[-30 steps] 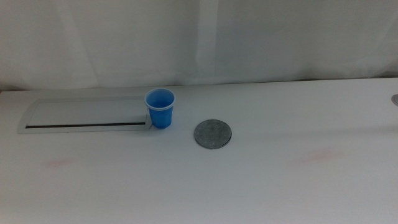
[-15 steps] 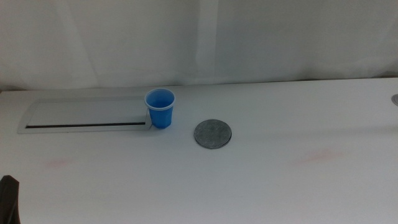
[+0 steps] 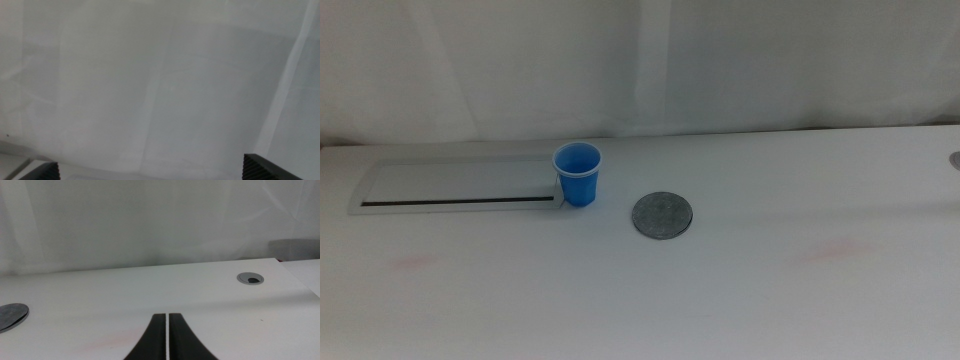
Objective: Place an empty cup on a cup mat.
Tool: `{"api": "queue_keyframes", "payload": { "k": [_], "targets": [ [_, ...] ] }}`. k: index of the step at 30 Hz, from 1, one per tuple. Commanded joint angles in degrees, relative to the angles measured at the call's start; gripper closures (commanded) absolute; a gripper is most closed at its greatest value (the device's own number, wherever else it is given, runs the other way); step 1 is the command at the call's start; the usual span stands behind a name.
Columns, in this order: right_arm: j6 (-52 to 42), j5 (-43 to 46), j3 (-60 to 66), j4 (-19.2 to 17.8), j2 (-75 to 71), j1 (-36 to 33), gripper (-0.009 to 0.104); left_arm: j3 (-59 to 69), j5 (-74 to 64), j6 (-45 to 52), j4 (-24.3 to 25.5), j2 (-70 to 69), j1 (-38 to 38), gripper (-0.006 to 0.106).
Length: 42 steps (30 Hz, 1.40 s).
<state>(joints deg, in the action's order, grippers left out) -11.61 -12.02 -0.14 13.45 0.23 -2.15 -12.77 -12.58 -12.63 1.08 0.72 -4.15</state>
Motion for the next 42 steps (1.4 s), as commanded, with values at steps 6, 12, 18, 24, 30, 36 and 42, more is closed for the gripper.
{"api": "queue_keyframes", "payload": {
  "k": [6, 12, 18, 24, 30, 36, 42],
  "targets": [
    [-0.4, 0.4, 2.3, -0.2, -2.1, -0.2, 0.098, -14.9, -12.3, 1.0, -0.4, 10.8, 0.1, 0.009],
    [-0.4, 0.4, 2.3, -0.2, -2.1, -0.2, 0.098, -25.8, -14.9, 4.1, -0.4, 25.2, 0.1, 0.009],
    [-0.4, 0.4, 2.3, -0.2, -2.1, -0.2, 0.098, -36.3, -16.8, 7.4, -0.4, 41.4, 0.1, 0.009],
    [-0.4, 0.4, 2.3, -0.2, -2.1, -0.2, 0.098, -50.8, -25.9, 13.1, -3.3, 59.2, 0.1, 0.009],
    [-0.4, 0.4, 2.3, -0.2, -2.1, -0.2, 0.098, -63.2, -31.9, 21.5, -12.7, 75.0, 0.1, 0.009],
    [-0.4, 0.4, 2.3, -0.2, -2.1, -0.2, 0.098, -74.0, -37.2, 22.6, -13.3, 87.6, -4.7, 0.009],
    [-0.4, 0.4, 2.3, -0.2, -2.1, -0.2, 0.098, -80.7, -36.9, 21.2, -11.5, 96.4, -10.5, 0.009]
  ]
}}
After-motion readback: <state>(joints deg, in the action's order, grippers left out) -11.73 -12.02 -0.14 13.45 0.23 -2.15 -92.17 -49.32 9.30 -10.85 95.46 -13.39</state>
